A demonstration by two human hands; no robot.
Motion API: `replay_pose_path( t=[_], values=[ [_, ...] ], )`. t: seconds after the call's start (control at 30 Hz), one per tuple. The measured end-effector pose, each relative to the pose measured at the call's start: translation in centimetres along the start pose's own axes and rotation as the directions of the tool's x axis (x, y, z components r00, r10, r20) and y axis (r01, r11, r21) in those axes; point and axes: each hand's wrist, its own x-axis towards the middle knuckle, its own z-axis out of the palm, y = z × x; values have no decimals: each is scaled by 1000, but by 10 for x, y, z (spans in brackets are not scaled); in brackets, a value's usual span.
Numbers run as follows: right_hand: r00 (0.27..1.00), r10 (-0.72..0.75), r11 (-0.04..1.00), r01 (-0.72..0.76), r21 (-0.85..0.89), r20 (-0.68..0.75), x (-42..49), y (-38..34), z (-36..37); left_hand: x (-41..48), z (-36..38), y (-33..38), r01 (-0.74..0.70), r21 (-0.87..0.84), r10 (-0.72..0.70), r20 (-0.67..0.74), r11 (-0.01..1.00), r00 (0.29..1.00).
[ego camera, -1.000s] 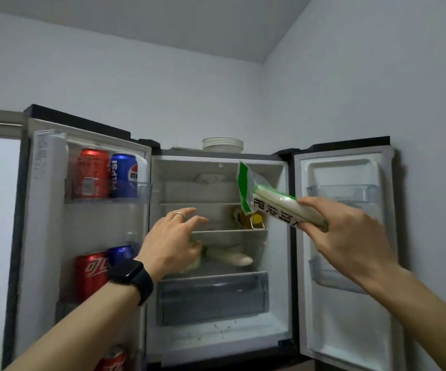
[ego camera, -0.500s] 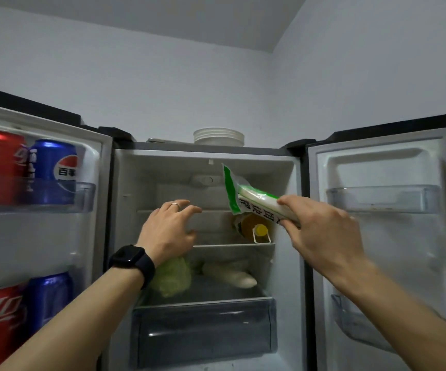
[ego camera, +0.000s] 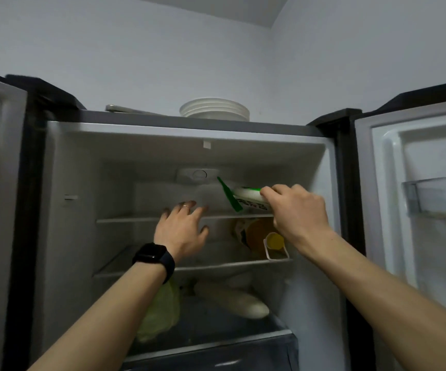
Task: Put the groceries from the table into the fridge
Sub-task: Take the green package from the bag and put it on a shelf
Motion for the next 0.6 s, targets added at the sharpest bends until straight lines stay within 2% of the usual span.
replay_pose_path(
  t=[0.2,0.4,0.6],
  values=[
    [990,57,995,-45,-94,126,41,-2,64,31,38,-10,41,-46,-39,34,998,999],
    [965,123,992,-114,-52,231,64,2,100,37,58,-12,84,4,-83,-115,996,990],
    [950,120,993,-108,-58,289,77,-3,113,38,66,-15,91,44,-83,-147,995,986]
  ],
)
